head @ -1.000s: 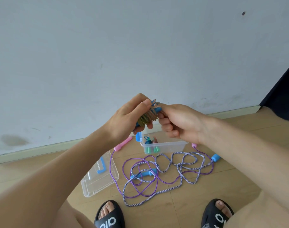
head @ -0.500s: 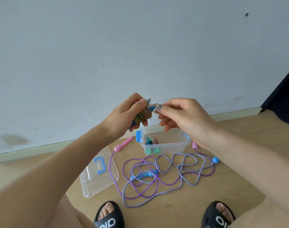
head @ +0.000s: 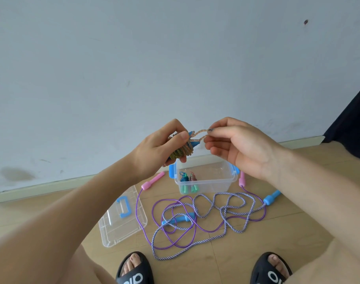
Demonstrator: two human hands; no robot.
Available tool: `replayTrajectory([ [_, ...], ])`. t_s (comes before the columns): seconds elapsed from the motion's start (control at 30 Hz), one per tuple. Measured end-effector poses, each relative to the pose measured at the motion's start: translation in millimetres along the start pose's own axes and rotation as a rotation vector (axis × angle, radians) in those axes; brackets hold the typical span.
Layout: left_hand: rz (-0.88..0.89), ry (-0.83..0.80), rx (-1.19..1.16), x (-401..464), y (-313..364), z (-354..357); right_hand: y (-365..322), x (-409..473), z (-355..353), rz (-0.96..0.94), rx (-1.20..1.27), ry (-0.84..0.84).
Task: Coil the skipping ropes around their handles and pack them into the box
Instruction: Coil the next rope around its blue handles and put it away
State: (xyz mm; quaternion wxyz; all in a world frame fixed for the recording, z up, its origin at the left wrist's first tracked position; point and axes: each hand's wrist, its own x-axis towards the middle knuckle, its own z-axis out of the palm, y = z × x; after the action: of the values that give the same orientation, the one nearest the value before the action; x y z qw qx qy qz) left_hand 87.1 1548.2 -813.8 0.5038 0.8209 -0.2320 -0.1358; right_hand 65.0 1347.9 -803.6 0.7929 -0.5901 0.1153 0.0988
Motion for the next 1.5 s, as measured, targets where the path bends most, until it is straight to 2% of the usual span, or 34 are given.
replayTrajectory([
  [0.13, 0.017, 0.019, 0.071, 0, 0, 3, 3, -1, 5, -0.036, 0.016, -0.023],
  [0.4, 0.030, 0.016, 0.120, -1, -2, 7, 8, -5, 11, -0.142, -0.230, -0.001],
  [0.57, 0.025, 0.021, 0.100, -1, -1, 7, 7, -3, 8, -0.082, -0.104, -0.046],
  [0.87, -0.021, 0.044, 0.050, 2, -2, 10, 11, 0, 9, -0.078, -0.090, -0.011],
  [1.0, -0.012, 0.025, 0.127, 4, -3, 7, 11, 1, 7, -0.084, -0.107, -0.021],
  [1.2, 0.007, 0.015, 0.190, 5, -4, 7, 11, 3, 6, -0.154, -0.132, 0.007],
  [1.5, 0.004, 0.038, 0.117, 6, 1, 5, 12, 4, 10, -0.113, 0.057, 0.113],
])
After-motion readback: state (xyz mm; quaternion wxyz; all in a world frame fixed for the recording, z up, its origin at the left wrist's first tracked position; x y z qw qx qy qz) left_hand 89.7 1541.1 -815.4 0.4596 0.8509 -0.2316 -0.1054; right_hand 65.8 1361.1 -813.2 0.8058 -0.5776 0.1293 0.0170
